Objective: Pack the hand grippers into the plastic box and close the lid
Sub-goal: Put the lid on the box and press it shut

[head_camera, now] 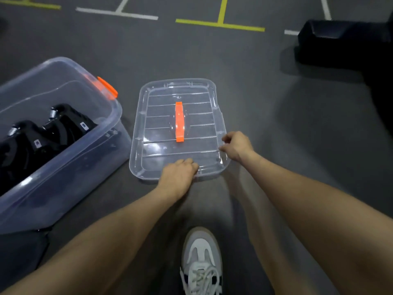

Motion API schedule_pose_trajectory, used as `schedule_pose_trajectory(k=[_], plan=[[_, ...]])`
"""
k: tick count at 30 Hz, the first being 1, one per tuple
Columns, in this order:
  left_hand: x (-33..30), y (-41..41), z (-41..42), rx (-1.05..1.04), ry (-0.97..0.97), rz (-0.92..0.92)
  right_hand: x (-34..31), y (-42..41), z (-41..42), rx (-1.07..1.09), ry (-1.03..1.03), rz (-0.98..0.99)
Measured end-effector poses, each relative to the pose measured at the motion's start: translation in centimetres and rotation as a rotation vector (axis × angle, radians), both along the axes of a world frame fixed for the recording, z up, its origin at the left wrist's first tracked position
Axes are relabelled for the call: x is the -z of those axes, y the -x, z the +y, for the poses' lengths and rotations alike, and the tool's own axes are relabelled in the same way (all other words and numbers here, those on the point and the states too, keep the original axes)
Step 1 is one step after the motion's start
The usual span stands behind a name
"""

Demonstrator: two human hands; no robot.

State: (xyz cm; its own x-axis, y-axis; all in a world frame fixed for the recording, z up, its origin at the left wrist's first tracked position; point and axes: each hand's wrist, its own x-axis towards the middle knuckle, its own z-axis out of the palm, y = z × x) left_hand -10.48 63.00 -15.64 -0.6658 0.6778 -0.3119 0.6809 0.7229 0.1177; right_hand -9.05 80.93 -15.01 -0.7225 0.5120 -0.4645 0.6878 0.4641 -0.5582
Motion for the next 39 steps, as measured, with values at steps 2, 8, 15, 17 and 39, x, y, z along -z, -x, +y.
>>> schedule_pose_trajectory(k=[2, 8, 15, 17, 39], plan=[[-2.3, 0.9, 0.3, -0.048, -0.092, 0.021, -2.2, 0.4, 0.0, 0.031, -0.003, 0.063], [-9.8, 3.7, 1.4, -0.112, -0.364, 0.053, -9.7, 1.9, 0.0, 0.142, -0.017, 0.302], [-17.0, 5.7, 1.4, -0.209, -0.665, 0.014, -19.5, 4.8, -0.6, 0.160, -0.035, 0.587], [-18.9, 5.9, 0.8, -0.261, -0.730, 0.038, -21.7, 5.7, -1.7, 0.139, -0.015, 0.656], [-21.6, 12.0, -28.9, -1.429, -1.264, -0.217, -20.6, 12.4, -25.3, -0.752, -0.354, 0.201]])
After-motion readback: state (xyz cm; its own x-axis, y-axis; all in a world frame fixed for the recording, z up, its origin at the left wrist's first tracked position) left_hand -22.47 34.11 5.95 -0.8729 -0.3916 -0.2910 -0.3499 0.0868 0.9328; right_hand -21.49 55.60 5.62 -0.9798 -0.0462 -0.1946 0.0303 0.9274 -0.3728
